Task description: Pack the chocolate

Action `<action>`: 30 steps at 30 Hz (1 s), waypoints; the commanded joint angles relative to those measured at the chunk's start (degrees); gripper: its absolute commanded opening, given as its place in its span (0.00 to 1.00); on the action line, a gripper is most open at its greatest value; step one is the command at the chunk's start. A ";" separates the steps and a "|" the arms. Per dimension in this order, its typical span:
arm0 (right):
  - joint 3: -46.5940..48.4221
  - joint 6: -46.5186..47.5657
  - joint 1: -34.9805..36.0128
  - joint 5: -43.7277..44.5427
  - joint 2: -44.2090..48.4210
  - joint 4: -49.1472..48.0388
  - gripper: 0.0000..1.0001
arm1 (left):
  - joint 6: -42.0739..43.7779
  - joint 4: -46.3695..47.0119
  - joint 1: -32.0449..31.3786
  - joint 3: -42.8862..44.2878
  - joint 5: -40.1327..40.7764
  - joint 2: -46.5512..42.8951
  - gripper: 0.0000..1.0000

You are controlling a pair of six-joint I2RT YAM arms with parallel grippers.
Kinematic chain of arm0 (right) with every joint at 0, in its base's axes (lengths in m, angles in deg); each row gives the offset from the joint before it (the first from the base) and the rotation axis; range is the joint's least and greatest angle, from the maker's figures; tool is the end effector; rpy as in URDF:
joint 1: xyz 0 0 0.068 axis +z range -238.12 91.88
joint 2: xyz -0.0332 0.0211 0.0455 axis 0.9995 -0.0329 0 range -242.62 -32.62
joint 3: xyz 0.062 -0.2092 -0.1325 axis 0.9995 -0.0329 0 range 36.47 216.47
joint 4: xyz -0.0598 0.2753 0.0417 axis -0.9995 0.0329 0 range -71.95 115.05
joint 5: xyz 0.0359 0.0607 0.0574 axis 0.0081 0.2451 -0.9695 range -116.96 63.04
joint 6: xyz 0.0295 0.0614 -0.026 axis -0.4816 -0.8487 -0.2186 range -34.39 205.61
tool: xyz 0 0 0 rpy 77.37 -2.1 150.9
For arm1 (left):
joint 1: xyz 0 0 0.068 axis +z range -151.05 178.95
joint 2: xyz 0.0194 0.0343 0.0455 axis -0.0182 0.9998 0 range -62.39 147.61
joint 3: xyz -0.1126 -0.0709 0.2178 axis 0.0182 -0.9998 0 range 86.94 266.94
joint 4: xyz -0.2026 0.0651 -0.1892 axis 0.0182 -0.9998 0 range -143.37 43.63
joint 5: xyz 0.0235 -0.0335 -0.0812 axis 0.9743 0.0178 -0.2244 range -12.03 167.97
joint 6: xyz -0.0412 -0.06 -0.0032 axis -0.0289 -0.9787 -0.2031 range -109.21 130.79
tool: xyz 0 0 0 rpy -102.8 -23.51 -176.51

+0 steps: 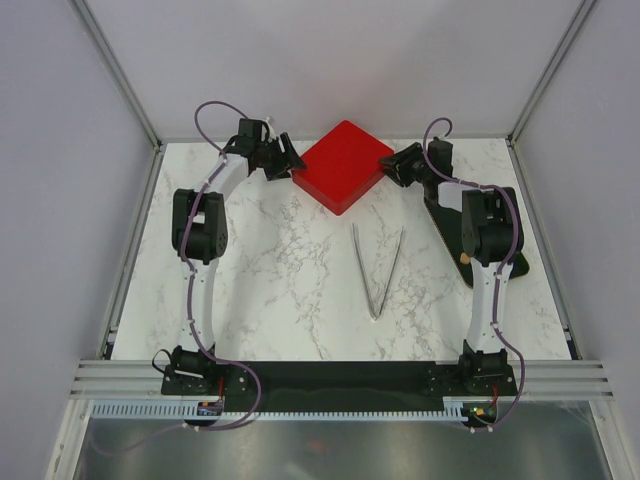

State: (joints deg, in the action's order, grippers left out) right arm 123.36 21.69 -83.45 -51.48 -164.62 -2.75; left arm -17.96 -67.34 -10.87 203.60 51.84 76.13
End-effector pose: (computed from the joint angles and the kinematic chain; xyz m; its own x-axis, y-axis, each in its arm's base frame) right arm 0.5313 0.0686 0.0942 -0.5854 0.7721 -0.2472 0.1704 0.4153 0.8936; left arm 0.5581 -0.1238 0.1443 -0.8141 -0.2974 -0.4988 0.0910 0.7830 -0.6153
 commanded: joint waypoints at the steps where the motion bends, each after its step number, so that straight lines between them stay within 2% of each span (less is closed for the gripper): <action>1: 1.62 3.71 0.34 3.68 -1.68 4.27 0.49 | 0.45 1.90 0.24 1.47 -1.73 0.79 0.72; 12: -1.20 5.82 0.43 10.79 -1.59 9.00 0.35 | -0.07 1.90 0.16 1.38 -1.91 0.44 0.75; 16: -2.95 5.65 0.43 14.31 -0.89 11.56 0.22 | -0.51 2.16 0.16 1.55 -2.17 0.52 0.76; 18: -3.92 5.74 0.43 15.02 -0.80 12.27 0.20 | -0.95 2.08 0.24 1.55 -2.35 0.00 0.76; 19: -4.10 5.82 0.43 15.11 -0.80 12.27 0.15 | -0.95 2.08 0.33 0.94 -2.26 -0.35 0.76; 22: -4.27 6.70 1.22 16.34 -0.89 14.02 0.07 | -1.48 2.08 0.33 -0.90 -0.24 -2.98 0.77; 25: -5.59 6.18 2.27 16.78 -0.62 14.29 0.01 | -1.83 1.29 0.59 -3.09 5.11 -6.84 0.78; 30: -7.70 4.51 4.12 18.27 0.08 13.68 0.00 | -1.22 1.28 0.68 -3.99 9.26 -10.64 0.81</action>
State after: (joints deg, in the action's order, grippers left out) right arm 120.39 23.92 -80.35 -38.58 -161.60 -3.05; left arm -18.59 -67.53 -10.65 199.01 57.11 71.78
